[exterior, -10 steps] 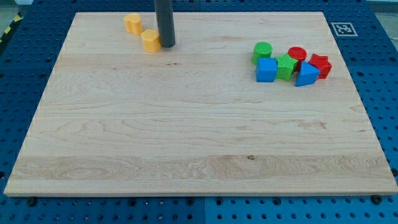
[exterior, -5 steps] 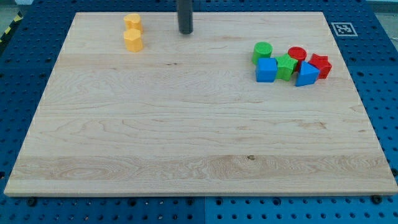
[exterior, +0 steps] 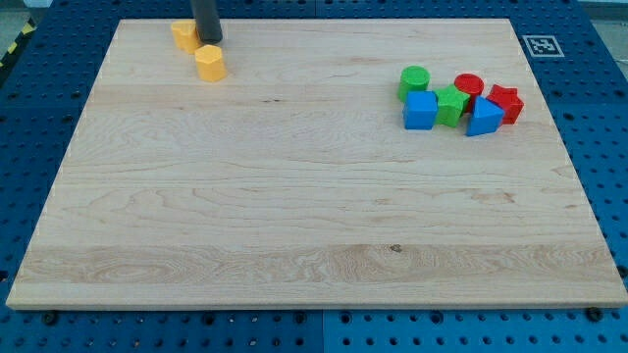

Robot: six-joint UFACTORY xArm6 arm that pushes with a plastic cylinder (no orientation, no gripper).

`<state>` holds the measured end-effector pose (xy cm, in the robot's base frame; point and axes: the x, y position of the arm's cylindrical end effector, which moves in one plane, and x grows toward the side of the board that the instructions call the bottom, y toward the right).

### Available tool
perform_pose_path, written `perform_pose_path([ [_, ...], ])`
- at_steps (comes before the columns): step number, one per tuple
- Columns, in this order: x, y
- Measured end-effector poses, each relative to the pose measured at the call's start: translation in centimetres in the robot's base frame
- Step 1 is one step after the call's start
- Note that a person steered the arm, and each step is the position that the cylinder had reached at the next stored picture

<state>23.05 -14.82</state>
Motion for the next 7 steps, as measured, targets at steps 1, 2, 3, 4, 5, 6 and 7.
perform_pose_path([
  [1, 0.4, 4.2],
  [2, 4.3, 5.2],
  [3, 7.6, 4.9],
  [4, 7.6, 4.4],
  [5, 7.6, 2.4],
  [6, 7.6, 1.7],
  [7, 7.6, 0.3],
])
